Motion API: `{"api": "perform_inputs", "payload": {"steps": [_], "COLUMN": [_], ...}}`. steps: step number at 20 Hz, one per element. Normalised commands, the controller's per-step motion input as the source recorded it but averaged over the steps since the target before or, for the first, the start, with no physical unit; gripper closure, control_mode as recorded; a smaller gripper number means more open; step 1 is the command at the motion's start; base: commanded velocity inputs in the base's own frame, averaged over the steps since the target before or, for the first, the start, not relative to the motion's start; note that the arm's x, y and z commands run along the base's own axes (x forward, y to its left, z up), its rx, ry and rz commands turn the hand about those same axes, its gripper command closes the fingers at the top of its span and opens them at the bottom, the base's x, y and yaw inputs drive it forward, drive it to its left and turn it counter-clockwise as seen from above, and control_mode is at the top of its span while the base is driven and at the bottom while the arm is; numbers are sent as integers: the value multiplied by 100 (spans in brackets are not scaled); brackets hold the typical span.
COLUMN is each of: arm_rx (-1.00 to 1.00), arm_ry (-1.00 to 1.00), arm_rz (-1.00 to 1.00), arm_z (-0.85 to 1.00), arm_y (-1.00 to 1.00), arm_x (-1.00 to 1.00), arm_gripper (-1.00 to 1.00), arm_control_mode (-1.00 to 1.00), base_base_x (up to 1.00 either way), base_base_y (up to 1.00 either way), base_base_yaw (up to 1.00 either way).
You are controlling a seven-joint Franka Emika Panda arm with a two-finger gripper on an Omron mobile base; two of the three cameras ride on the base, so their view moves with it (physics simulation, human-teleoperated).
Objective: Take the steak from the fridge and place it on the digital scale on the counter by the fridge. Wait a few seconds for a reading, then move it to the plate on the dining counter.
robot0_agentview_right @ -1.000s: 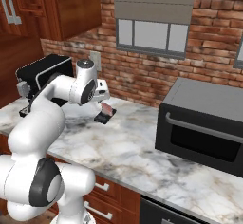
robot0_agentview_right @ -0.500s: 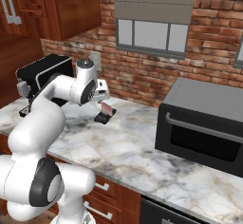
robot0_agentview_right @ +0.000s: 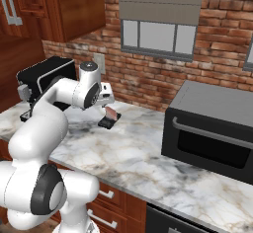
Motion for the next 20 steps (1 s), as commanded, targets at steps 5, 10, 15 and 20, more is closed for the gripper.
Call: {"api": "perform_inputs", "payload": {"steps": [5,10,15,20], "arm_rx": [0,0,0,0], "arm_ry": [0,0,0,0], "arm_rz": [0,0,0,0], "arm_z": [0,0,0,0], "arm_y": [0,0,0,0], "arm_x": [0,0,0,0], "arm_gripper": [-100,-100,-100,-100], "arm_control_mode": [-100,-100,-100,-100], "base_base_x": [0,0,0,0], "base_base_y": [0,0,0,0], "base_base_yaw": [0,0,0,0]}}
